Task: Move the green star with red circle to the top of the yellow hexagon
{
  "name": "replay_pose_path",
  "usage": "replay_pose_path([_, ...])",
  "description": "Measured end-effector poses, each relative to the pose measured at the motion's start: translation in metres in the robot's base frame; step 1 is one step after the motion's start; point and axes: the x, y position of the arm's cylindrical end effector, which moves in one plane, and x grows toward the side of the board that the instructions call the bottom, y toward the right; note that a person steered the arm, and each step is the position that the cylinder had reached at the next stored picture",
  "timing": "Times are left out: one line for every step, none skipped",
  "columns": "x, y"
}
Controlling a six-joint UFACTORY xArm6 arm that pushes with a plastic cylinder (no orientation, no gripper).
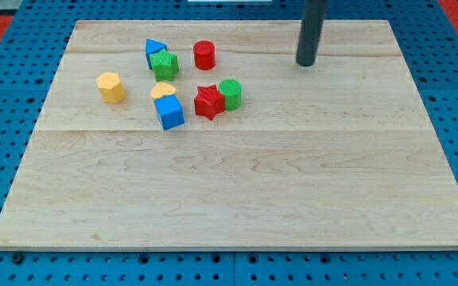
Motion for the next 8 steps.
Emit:
replay_pose_path([-0.019,0.012])
replay_pose_path([-0.042,0.013])
replay_pose_path([-0.071,0.020])
replay_pose_path([-0.076,0.001])
replay_pose_path([-0.058,-0.081])
replay_pose_path([-0.022,-0.150])
replay_pose_path([0.017,-0.223])
replay_pose_path([0.036,-0.273])
